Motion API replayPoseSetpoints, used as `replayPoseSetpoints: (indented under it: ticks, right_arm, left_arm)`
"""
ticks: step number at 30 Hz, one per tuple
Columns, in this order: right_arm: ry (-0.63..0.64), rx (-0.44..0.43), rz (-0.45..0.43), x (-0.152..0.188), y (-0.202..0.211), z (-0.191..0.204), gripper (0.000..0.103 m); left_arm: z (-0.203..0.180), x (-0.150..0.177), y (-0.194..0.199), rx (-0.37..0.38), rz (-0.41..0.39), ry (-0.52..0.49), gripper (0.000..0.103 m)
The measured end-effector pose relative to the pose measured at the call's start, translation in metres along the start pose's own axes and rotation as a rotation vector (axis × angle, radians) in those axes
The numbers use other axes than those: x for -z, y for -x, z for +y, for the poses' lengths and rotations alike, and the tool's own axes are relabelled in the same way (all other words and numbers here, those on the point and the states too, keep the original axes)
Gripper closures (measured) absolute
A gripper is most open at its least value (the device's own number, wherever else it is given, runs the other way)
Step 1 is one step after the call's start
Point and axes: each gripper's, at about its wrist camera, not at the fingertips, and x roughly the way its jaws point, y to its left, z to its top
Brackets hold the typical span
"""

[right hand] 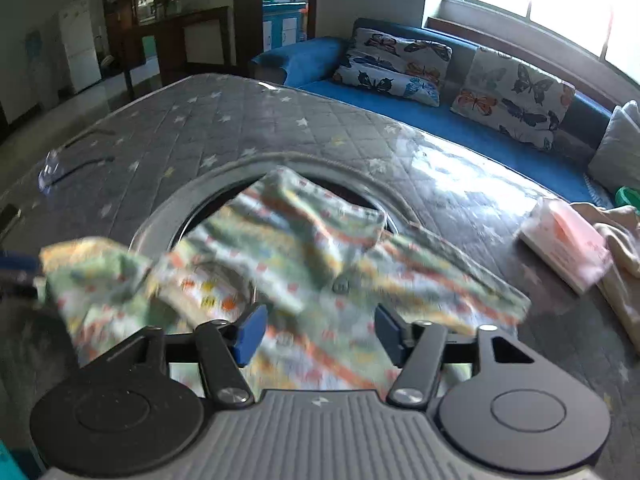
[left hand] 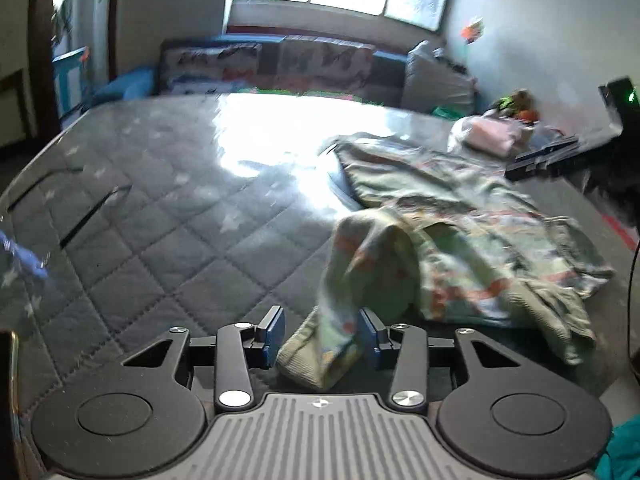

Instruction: Fold clothes

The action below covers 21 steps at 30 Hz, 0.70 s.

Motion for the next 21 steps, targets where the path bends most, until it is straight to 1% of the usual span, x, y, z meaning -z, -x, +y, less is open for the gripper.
replayPoseSetpoints:
  ticks: [2,4,7,10,11,12,13,14,15,16,17,18,20,21]
  right_arm:
    - [0.024,0.000,0.009,0.014,0.008,0.004,0.036]
    - [0.026,0.004,0.019,0.025,0.012,0.006,0.034]
    - [-0.004,0.009,0.038,0.045,0.019,0.004,0.031]
    - [-0.057,0.020,0.054,0.063,0.025,-0.005,0.031]
    - [-0.076,0.030,0.060,0.068,0.025,-0.010,0.031]
    - [-0.089,0.038,0.063,0.073,0.026,-0.013,0.031]
    - [-0.103,0.046,0.065,0.076,0.027,-0.016,0.031]
    - [-0.118,0.052,0.063,0.080,0.027,-0.018,0.031]
    - [-0.132,0.059,0.061,0.083,0.028,-0.021,0.031]
    - [-0.146,0.065,0.061,0.086,0.029,-0.023,0.031]
    - [-0.159,0.072,0.063,0.088,0.029,-0.025,0.031]
    - [-0.170,0.078,0.065,0.091,0.029,-0.027,0.031]
    - [-0.182,0.092,0.068,0.096,0.029,-0.029,0.031]
    - [-0.188,0.094,0.070,0.098,0.028,-0.029,0.031]
  left_arm:
    - [-0.001,0.002,0.000,-0.010,0.004,-0.011,0.055]
    - [0.000,0.005,-0.003,-0.015,0.019,0.002,0.055]
    - [0.001,0.010,-0.005,-0.017,0.024,0.004,0.053]
    - [-0.001,0.014,-0.007,-0.021,0.026,-0.002,0.055]
    - [-0.002,0.014,-0.009,-0.023,0.029,-0.011,0.058]
    - [-0.002,0.014,-0.010,-0.027,0.030,-0.017,0.072]
    - [-0.002,0.013,-0.012,-0.029,0.032,-0.022,0.080]
    - [-0.001,0.012,-0.013,-0.029,0.034,-0.020,0.086]
    - [0.000,0.010,-0.014,-0.038,0.032,-0.024,0.089]
    - [-0.001,0.006,-0.013,-0.078,0.017,-0.051,0.089]
    - [-0.003,0.001,-0.009,-0.137,-0.015,-0.097,0.090]
    - [-0.005,-0.004,-0.004,-0.195,-0.063,-0.139,0.090]
    - [-0.010,-0.014,0.011,-0.326,-0.194,-0.223,0.090]
    - [-0.011,-0.014,0.015,-0.387,-0.239,-0.261,0.089]
